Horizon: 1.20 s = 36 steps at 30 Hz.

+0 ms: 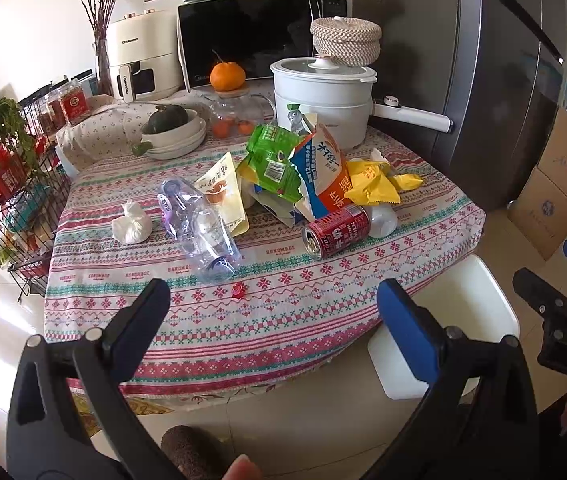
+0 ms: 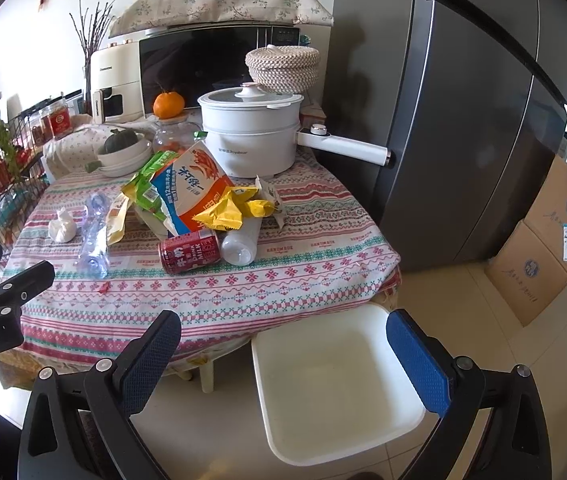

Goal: Collect trash

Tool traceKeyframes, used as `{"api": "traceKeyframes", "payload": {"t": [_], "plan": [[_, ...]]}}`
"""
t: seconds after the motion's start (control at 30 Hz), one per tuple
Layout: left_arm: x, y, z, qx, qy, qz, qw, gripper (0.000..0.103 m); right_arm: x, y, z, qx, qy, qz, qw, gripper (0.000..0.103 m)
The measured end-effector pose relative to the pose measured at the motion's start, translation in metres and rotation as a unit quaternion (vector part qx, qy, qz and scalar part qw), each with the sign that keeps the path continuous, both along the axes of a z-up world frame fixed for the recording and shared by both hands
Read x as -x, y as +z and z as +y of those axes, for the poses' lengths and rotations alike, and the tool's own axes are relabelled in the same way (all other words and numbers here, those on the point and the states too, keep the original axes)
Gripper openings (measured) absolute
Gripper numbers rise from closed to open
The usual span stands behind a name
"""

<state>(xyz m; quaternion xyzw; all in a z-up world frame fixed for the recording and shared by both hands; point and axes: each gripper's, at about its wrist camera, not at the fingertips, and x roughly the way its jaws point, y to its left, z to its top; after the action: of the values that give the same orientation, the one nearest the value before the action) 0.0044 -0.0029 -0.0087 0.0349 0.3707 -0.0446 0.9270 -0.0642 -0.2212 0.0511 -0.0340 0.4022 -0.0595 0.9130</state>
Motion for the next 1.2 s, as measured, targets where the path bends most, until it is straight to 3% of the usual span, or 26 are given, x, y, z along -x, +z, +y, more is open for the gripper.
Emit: {"api": "traceKeyframes", "payload": {"t": [1.2], "plan": [[0.0000,0.0015,0.0008,0.000,0.000,0.000,1.0000,0.102,-0.0003,-0.0020,0.0009,-0.001,0.000,0.002,1.000,0.103]]}}
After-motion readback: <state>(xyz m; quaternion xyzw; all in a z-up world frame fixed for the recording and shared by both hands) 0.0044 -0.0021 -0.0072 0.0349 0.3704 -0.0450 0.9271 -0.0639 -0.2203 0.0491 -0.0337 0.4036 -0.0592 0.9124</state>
